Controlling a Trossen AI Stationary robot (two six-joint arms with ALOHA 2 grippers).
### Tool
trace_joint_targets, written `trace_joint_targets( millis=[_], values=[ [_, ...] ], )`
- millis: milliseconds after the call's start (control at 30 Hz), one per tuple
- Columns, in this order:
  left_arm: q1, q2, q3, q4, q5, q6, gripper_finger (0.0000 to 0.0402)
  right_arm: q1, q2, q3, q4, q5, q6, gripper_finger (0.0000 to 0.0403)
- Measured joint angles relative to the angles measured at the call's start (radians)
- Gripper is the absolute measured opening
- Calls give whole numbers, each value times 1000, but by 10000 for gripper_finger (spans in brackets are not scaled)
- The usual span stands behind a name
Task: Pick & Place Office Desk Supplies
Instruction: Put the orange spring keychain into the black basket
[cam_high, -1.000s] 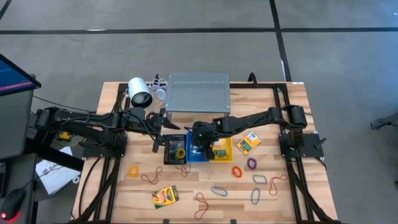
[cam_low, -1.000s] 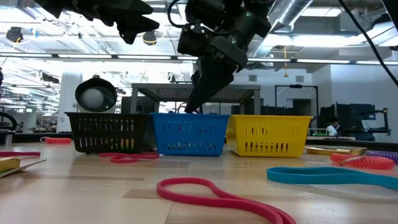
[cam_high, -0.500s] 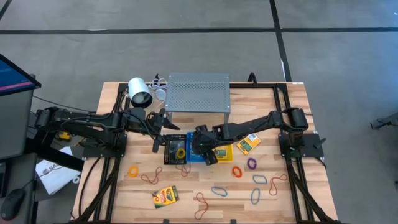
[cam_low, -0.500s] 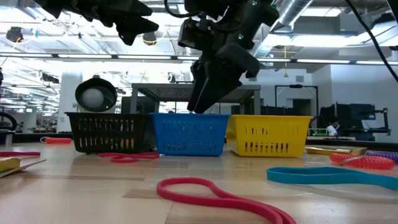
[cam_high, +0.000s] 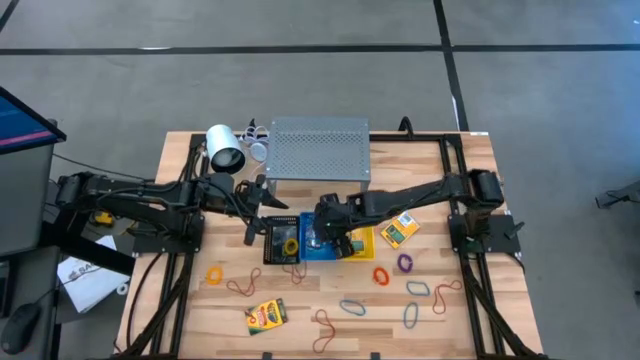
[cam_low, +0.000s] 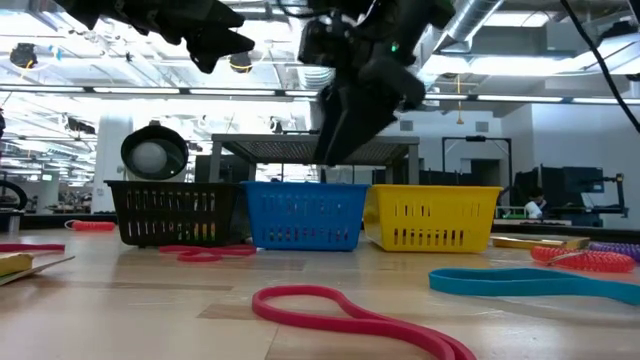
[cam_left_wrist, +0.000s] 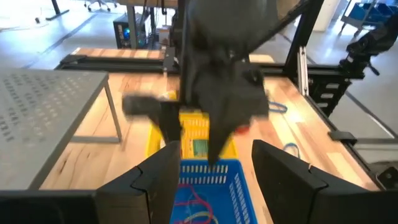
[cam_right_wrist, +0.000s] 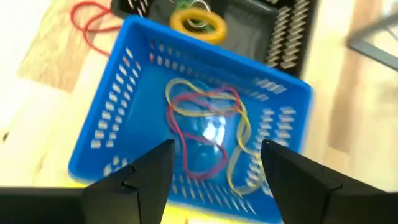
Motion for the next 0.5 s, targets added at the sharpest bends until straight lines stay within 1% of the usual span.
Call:
trace_joint_targets(
  millis=[67, 133, 200, 233, 333, 500],
  values=[
    [0, -13, 2, -22, -23, 1, 195, -6, -39, 0, -29, 7, 10, 234],
    [0, -44, 1, -95, -72, 0, 195, -11, -89, -7, -49, 9, 13, 234],
    [0, -73, 2, -145, -132, -13, 195, -15, -154, -43, -5, 9, 12, 234],
    [0, -94, 1, -193, -167, -31, 195, -14, -186, -70, 13, 9, 9, 234],
    [0, -145, 1, -267, -262, -80, 195, -23, -295, -176, 94, 8, 9, 234],
    [0, -201, 2, -337, -404, -170, 195, -49, -510, -384, 302, 8, 74, 234]
  ],
)
